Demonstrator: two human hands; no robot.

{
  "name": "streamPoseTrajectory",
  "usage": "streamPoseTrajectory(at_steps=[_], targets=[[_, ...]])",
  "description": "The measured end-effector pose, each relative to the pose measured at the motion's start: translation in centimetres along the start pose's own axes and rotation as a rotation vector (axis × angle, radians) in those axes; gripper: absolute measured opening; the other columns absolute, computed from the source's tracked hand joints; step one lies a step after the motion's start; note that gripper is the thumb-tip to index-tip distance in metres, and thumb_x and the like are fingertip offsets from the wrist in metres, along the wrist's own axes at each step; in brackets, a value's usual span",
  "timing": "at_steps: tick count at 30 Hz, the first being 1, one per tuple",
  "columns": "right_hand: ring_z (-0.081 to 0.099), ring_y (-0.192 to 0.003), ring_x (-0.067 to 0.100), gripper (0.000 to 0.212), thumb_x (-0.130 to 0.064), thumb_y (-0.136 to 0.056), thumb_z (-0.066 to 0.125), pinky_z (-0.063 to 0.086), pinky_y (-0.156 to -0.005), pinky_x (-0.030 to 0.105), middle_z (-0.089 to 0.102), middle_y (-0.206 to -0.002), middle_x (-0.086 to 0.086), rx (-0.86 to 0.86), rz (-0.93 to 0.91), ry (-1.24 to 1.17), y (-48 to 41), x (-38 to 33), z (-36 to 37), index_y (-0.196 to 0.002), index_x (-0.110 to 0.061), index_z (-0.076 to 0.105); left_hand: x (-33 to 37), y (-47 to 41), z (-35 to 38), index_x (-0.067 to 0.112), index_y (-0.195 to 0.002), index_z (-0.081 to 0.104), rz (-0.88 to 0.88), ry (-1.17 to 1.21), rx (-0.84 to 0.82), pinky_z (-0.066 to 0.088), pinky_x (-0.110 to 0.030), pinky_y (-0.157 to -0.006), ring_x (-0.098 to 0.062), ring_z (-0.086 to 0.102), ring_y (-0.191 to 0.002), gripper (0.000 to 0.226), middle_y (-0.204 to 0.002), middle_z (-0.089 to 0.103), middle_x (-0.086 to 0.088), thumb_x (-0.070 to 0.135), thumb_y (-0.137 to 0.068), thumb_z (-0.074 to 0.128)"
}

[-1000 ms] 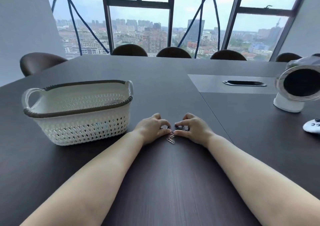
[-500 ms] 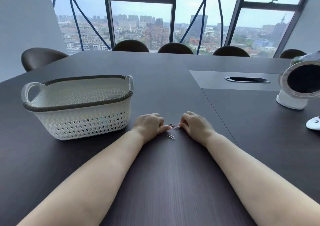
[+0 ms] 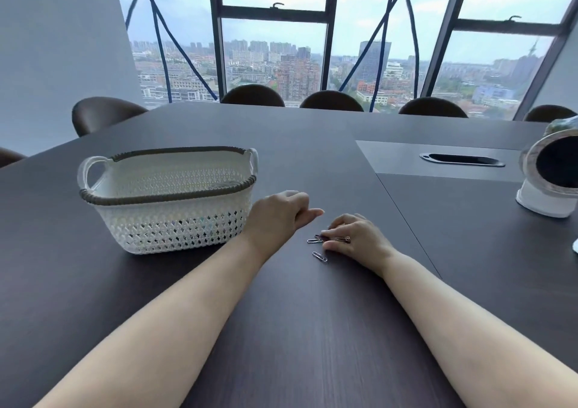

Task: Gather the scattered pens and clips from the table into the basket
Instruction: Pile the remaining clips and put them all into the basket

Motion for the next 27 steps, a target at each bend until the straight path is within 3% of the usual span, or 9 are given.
streamPoseTrajectory(at_steps=[5,7,9,12,15,21,24,27], targets=[[0.051,-0.068,0.009,0.010,-0.023,-0.079,0.071,0.037,-0.071,0.021,0.056,-0.081,-0.008,0.058,-0.007,-0.087,0.3,-0.9,0.2,-0.085,-0.016,0.076,1.1,-1.3,-5.6,0.008,-0.058,0.049,0.150,-0.131,0.216,0.040,-0.026,-0.042,-0.028,0.049,-0.039,0.045,-0.055,0.053,-0.006,0.047,-0.080,0.049],[0.052,-0.071,0.012,0.012,-0.022,-0.083,0.066,0.039,-0.074,0.023,0.056,-0.082,-0.004,0.074,-0.007,-0.014,0.5,-1.3,0.3,-0.086,-0.013,0.073,0.3,-1.6,-7.5,0.009,-0.061,0.053,0.191,-0.291,0.232,0.043,-0.028,-0.040,-0.029,0.054,-0.041,0.042,-0.060,0.055,-0.007,0.046,-0.081,0.048],[0.055,-0.086,0.019,0.015,-0.022,-0.088,0.059,0.042,-0.080,0.026,0.060,-0.093,0.001,0.080,0.008,0.068,0.6,-1.8,0.4,-0.091,-0.011,0.069,-1.2,-1.6,-9.0,0.009,-0.068,0.059,0.183,-0.441,0.206,0.045,-0.029,-0.040,-0.029,0.057,-0.043,0.038,-0.071,0.058,-0.008,0.044,-0.083,0.051],[0.055,-0.105,0.023,0.023,-0.024,-0.095,0.046,0.043,-0.087,0.031,0.060,-0.109,0.006,0.057,0.027,0.221,0.6,-2.5,0.7,-0.100,-0.009,0.062,-4.6,-1.7,-10.6,0.006,-0.087,0.059,-0.028,-0.521,0.094,0.048,-0.034,-0.053,-0.032,0.061,-0.059,0.035,-0.091,0.060,-0.012,0.040,-0.086,0.056],[0.054,-0.107,0.028,0.026,-0.023,-0.097,0.039,0.047,-0.086,0.035,0.058,-0.108,0.011,0.032,0.026,0.325,0.5,-2.8,0.9,-0.101,-0.004,0.057,-7.7,-1.8,-11.3,0.005,-0.088,0.056,-0.258,-0.517,-0.021,0.045,-0.034,-0.063,-0.027,0.057,-0.069,0.041,-0.087,0.066,-0.014,0.045,-0.084,0.058],[0.058,-0.101,0.030,0.025,-0.021,-0.097,0.041,0.043,-0.083,0.032,0.060,-0.109,0.012,0.070,0.082,0.284,0.5,-2.1,0.6,-0.103,-0.003,0.057,-9.9,-1.4,-11.4,0.006,-0.096,0.064,-0.386,-0.440,-0.198,0.048,-0.037,-0.078,-0.030,0.062,-0.085,0.038,-0.094,0.069,-0.014,0.042,-0.088,0.054],[0.059,-0.094,0.031,0.023,-0.020,-0.096,0.044,0.043,-0.078,0.031,0.062,-0.105,0.012,0.159,0.093,0.183,0.9,-1.8,0.1,-0.098,-0.002,0.058,-9.5,-0.8,-11.9,0.005,-0.091,0.066,-0.332,-0.431,-0.095,0.046,-0.034,-0.069,-0.027,0.058,-0.075,0.038,-0.088,0.069,-0.013,0.039,-0.091,0.050],[0.058,-0.088,0.033,0.020,-0.018,-0.093,0.050,0.042,-0.075,0.032,0.063,-0.098,0.014,0.244,0.112,0.076,1.3,-1.3,-1.0,-0.092,0.000,0.060,-6.9,-0.4,-12.9,0.007,-0.088,0.070,-0.115,-0.485,0.151,0.041,-0.026,-0.056,-0.025,0.061,-0.069,0.032,-0.083,0.064,-0.009,0.034,-0.090,0.054]])
Point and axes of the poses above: each hand's wrist, its own y-axis away from the middle knuckle, its own z-axis out of the palm, x = y × z, the point moved 7 cm from there along -y, towards the middle knuckle
